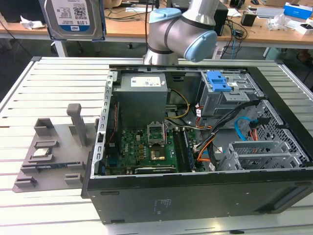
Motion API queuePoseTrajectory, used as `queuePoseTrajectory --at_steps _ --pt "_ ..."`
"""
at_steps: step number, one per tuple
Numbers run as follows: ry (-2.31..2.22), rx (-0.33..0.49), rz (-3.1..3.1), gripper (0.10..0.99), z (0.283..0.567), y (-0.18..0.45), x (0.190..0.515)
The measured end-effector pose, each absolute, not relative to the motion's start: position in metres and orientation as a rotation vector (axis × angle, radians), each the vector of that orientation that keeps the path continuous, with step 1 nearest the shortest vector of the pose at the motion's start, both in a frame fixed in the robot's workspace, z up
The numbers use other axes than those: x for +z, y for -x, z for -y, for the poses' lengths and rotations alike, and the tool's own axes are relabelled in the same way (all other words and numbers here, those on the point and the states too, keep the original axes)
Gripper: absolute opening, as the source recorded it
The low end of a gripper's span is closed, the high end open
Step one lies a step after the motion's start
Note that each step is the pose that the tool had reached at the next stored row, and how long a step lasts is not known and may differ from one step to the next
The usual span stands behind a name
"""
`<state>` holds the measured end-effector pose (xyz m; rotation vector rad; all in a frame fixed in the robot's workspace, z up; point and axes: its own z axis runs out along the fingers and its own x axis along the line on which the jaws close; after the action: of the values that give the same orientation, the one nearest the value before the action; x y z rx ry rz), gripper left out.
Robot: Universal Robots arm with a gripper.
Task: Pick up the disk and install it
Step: 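Pick up the disk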
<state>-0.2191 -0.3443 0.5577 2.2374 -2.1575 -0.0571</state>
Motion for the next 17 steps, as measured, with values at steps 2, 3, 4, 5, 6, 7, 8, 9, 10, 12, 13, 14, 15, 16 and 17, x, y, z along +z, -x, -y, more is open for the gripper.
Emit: queuePoseTrajectory --at_steps 2,3,4,5,6,7,8,9,10,12,13,14,15,16,17 --pt "-2.237 -0.057 2.157 0.365 0.344 0.211 0.556" --pt "-2.237 -0.056 2.157 0.365 0.344 0.206 0.555" --pt "-2.237 -0.056 2.157 0.365 0.344 0.201 0.554" --pt "-2.236 -0.055 2.157 0.365 0.344 0.194 0.552" --pt "-2.236 -0.055 2.157 0.365 0.344 0.191 0.551" --pt "-2.236 -0.055 2.157 0.365 0.344 0.188 0.551" --pt "-2.236 -0.055 2.156 0.365 0.344 0.185 0.55" --pt "-2.236 -0.055 2.156 0.365 0.344 0.181 0.55" --pt "-2.236 -0.055 2.156 0.365 0.344 0.176 0.55" --pt "-2.236 -0.055 2.156 0.365 0.344 0.169 0.549" --pt "-2.236 -0.054 2.156 0.365 0.344 0.166 0.549" --pt "-2.236 -0.054 2.156 0.365 0.344 0.165 0.549" --pt "-2.236 -0.054 2.156 0.365 0.344 0.161 0.549" --pt "-2.236 -0.054 2.156 0.365 0.344 0.159 0.549" --pt "-2.236 -0.054 2.156 0.365 0.344 0.156 0.549"
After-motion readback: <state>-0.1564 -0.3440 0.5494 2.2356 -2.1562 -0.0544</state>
